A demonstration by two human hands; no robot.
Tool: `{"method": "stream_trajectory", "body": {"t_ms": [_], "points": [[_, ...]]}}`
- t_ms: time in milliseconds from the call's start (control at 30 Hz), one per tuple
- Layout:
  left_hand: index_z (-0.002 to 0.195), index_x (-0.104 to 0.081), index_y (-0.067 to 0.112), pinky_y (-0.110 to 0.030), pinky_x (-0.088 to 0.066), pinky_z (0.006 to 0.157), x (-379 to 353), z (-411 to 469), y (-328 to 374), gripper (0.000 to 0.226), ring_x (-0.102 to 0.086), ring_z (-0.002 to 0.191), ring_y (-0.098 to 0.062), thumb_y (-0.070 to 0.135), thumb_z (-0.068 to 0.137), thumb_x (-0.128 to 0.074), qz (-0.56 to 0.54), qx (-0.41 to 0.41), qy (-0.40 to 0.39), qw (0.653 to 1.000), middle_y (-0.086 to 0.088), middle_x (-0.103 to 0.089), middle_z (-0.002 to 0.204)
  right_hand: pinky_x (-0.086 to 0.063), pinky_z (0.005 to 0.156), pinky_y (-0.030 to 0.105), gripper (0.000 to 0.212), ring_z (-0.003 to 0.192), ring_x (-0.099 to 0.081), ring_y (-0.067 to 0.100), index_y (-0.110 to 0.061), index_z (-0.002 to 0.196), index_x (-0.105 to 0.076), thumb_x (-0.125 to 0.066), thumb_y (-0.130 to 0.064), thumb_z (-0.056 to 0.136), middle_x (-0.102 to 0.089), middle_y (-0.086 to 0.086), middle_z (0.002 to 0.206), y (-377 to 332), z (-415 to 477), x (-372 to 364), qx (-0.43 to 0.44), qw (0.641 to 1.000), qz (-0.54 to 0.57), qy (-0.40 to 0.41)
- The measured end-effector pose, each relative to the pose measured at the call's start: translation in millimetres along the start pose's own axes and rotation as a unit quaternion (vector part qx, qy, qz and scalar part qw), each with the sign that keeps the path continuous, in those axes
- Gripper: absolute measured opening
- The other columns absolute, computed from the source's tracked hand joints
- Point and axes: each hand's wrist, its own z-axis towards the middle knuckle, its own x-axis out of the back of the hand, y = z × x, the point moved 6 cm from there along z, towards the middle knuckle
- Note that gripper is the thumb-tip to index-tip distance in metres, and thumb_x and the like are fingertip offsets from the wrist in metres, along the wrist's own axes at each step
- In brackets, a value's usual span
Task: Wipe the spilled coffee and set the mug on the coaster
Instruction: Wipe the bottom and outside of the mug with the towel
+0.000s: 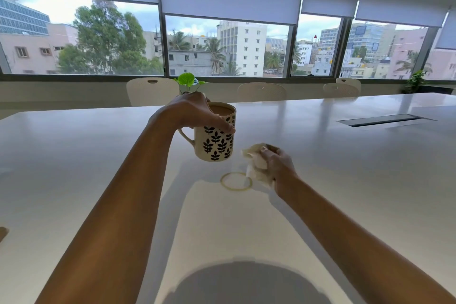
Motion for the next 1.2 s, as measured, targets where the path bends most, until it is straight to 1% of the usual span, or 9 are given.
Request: {"method": "stream_trajectory", "body": {"t_ms": [67, 133, 267, 467, 600, 733, 867, 1067, 1200], "points": [[0.091, -0.069, 0.019, -0.025, -0.045, 0.062, 1, 0, -5, 0.070, -0.060, 0.076, -0.010, 0.069, 0.043, -0.076, 0.006, 0.002, 0.003, 1.000, 0.001, -0.071, 0.084, -0.051, 0.086, 0.034, 0.036, 0.104, -0.063, 0.028, -0.023, 0.122, -0.062, -0.056, -0.012, 0.087, -0.067, 0.008, 0.119, -20, 3, 14, 0.121, 0.970, -0.202, 0.060], [0.095, -0.069, 0.018, -0.027, -0.046, 0.066, 0, -1, -8, 0.072, -0.062, 0.083, -0.016, 0.069, 0.044, -0.076, 0.007, 0.002, 0.001, 1.000, 0.000, -0.071, 0.087, -0.048, 0.091, 0.033, 0.044, 0.110, -0.061, 0.031, -0.028, 0.126, -0.059, -0.052, -0.010, 0.086, -0.067, 0.007, 0.121, -35, -6, 12, 0.230, 0.877, -0.413, 0.080], [0.099, -0.068, 0.017, -0.032, -0.050, 0.075, -5, -3, -14, 0.083, -0.062, 0.086, -0.018, 0.071, 0.037, -0.072, 0.017, 0.016, -0.008, 1.000, -0.001, -0.071, 0.090, -0.047, 0.091, 0.034, 0.036, 0.112, -0.061, 0.032, -0.027, 0.129, -0.053, -0.041, -0.022, 0.096, -0.063, 0.009, 0.127, -16, -20, -12, 0.256, 0.758, -0.599, -0.027], [0.093, -0.066, 0.020, -0.025, -0.047, 0.066, -12, -5, -24, 0.070, -0.060, 0.079, -0.015, 0.067, 0.043, -0.076, 0.003, 0.017, -0.015, 1.000, 0.000, -0.070, 0.086, -0.046, 0.086, 0.035, 0.031, 0.108, -0.060, 0.032, -0.027, 0.121, -0.057, -0.039, -0.034, 0.097, -0.065, 0.010, 0.119, 1, -20, -27, 0.220, 0.754, -0.610, -0.104], [0.091, -0.063, 0.022, -0.021, -0.045, 0.062, -12, -6, -27, 0.061, -0.059, 0.076, -0.013, 0.064, 0.049, -0.078, 0.000, 0.010, -0.011, 1.000, 0.001, -0.070, 0.086, -0.035, 0.103, 0.031, 0.035, 0.124, -0.050, 0.021, -0.027, 0.123, -0.060, -0.046, -0.040, 0.094, -0.055, -0.002, 0.136, 4, -13, -25, 0.263, 0.746, -0.601, -0.112], [0.096, -0.065, 0.018, -0.026, -0.048, 0.067, -12, -7, -29, 0.072, -0.062, 0.083, -0.017, 0.067, 0.045, -0.077, 0.006, 0.011, -0.013, 1.000, -0.001, -0.071, 0.090, -0.014, 0.119, 0.028, 0.048, 0.146, -0.019, 0.014, -0.022, 0.145, -0.036, -0.030, -0.036, 0.101, -0.025, -0.001, 0.157, 32, -21, -38, 0.264, 0.716, -0.607, -0.222], [0.100, -0.065, 0.017, -0.028, -0.049, 0.069, -12, -7, -31, 0.078, -0.062, 0.084, -0.017, 0.068, 0.041, -0.073, 0.007, 0.011, -0.017, 1.000, -0.001, -0.071, 0.092, 0.002, 0.116, 0.022, 0.052, 0.148, 0.001, 0.012, -0.022, 0.152, -0.016, -0.022, -0.036, 0.102, -0.005, -0.004, 0.161, 50, -32, -39, 0.243, 0.702, -0.606, -0.284], [0.100, -0.065, 0.017, -0.028, -0.049, 0.070, -10, -7, -35, 0.081, -0.061, 0.085, -0.017, 0.070, 0.038, -0.071, 0.009, 0.010, -0.004, 1.000, -0.001, -0.070, 0.092, 0.002, 0.117, 0.025, 0.052, 0.148, 0.001, 0.011, -0.028, 0.152, -0.013, -0.017, -0.039, 0.102, -0.001, -0.007, 0.161, 49, 2, 1, 0.187, 0.694, -0.659, -0.221], [0.099, -0.065, 0.017, -0.023, -0.047, 0.067, -7, -7, -35, 0.076, -0.061, 0.083, -0.017, 0.067, 0.042, -0.074, 0.005, 0.003, 0.004, 1.000, -0.001, -0.070, 0.090, 0.002, 0.120, 0.030, 0.054, 0.149, 0.005, 0.016, -0.020, 0.153, -0.006, -0.015, -0.035, 0.102, 0.006, -0.001, 0.161, 47, 39, -1, 0.101, 0.725, -0.665, -0.151]]}}
